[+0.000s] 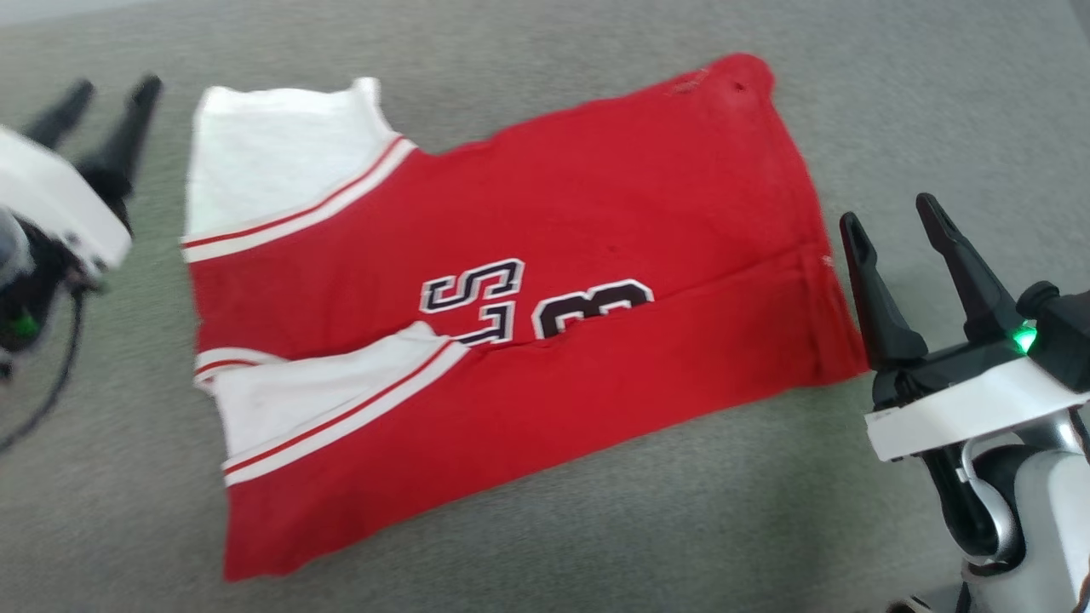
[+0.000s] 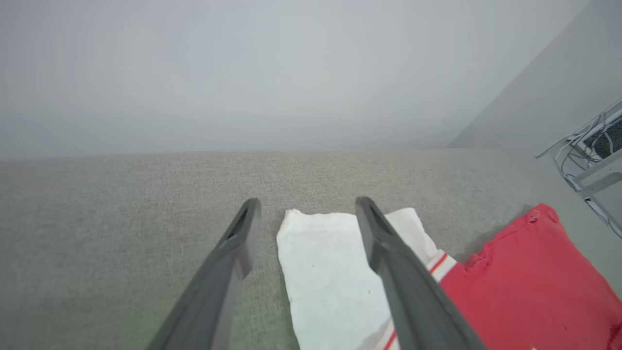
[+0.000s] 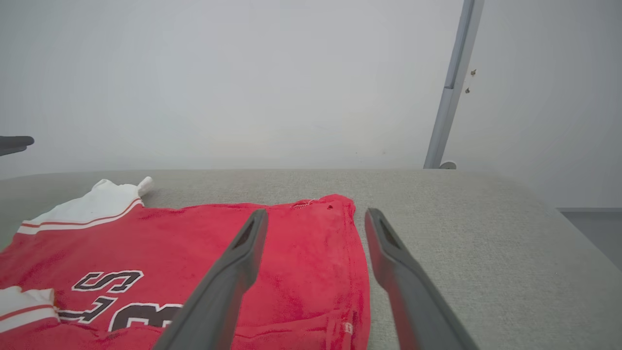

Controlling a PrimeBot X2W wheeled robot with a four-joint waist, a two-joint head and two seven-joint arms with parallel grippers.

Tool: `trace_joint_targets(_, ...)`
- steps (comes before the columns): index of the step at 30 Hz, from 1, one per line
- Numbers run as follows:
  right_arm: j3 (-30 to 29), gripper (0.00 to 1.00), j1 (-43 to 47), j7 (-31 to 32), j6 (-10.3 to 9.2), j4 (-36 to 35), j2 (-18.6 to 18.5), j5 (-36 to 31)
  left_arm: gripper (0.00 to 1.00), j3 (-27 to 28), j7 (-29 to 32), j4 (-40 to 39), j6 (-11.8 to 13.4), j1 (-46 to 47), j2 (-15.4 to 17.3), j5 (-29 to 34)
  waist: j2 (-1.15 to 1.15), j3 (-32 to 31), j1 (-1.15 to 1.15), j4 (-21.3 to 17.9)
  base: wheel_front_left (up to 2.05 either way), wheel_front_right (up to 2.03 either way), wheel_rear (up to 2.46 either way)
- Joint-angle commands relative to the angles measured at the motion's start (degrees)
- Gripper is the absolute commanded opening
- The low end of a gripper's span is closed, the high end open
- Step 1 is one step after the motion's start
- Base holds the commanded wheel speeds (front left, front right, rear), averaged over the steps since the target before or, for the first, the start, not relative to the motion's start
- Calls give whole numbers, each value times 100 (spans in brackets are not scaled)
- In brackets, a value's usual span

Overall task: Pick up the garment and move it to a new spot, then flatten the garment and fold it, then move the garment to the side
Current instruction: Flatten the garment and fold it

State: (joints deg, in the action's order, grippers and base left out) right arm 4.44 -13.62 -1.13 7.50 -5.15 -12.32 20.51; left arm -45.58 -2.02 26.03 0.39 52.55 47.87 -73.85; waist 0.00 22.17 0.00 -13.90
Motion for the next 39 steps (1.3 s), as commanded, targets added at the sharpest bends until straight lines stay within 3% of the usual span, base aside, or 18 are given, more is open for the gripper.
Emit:
trace_joint_targets(1, 15, 100, -84, -66, -2, 40, 53, -16, 100, -41, 244, 245, -68, 290, -62, 60, 0, 186, 0, -290, 0, 0, 0)
trace_joint_targets(4, 52, 100, -179, -95, -2, 109, 98, 17, 100, -281, 1090, 865, -130, 831, -53, 214, 0, 272, 0, -490, 0, 0, 0)
trace_joint_targets(8, 103, 100, -205, -109, -2, 188, 150, 66, 100, -708, 2773, 1424, -251, 1408, -26, 189, 0, 379, 0, -663, 0, 0, 0)
trace_joint_targets(17, 175, 100, -252, -195, -2, 275, 216, 107, 100, -928, 4025, 2061, -164, 2225, 44, 354, 0, 708, 0, -905, 0, 0, 0)
trace_joint_targets(20, 178, 100, -305, -216, -2, 295, 202, 147, 100, -954, 4325, 2209, -152, 2236, -93, 237, 0, 789, 0, -927, 0, 0, 0)
trace_joint_targets(22, 176, 100, -335, -217, -2, 321, 204, 169, 99, -1006, 4583, 2212, -279, 2178, -228, 136, 0, 811, 0, -918, 0, 0, 0)
trace_joint_targets(23, 178, 100, -350, -197, -2, 335, 204, 173, 66, -982, 4680, 2197, -307, 2151, -304, 19, 0, 818, 0, -905, 0, 0, 0)
trace_joint_targets(24, 183, 100, -373, -171, -2, 345, 188, 177, 43, -921, 4781, 2215, -294, 2136, -362, -106, 0, 823, 0, -890, 0, 0, 0)
trace_joint_targets(25, 195, 100, -402, -148, -2, 349, 159, 171, 38, -900, 4880, 2209, -308, 2136, -399, -158, 0, 827, 0, -873, 0, 0, 0)
trace_joint_targets(26, 205, 100, -447, -129, -2, 349, 137, 169, 9, -930, 4982, 2175, -354, 2146, -401, -175, 0, 831, 0, -855, 0, 0, 0)
trace_joint_targets(27, 214, 100, -504, -102, -2, 337, 108, 166, 0, -976, 5025, 2130, -387, 2169, -385, -130, 0, 835, 0, -838, 0, 0, 0)
trace_joint_targets(33, 486, 100, -1027, 260, -2, 429, -148, 216, 0, -941, 4732, 2063, -423, 2355, -413, 21, 0, 885, 0, -724, 0, 0, 0)
trace_joint_targets(39, 1080, 100, -2510, 1302, -2, 1215, -602, 475, 0, -976, 4508, 2025, -540, 2565, -660, 174, 0, 1023, 0, -418, 0, 0, 0)
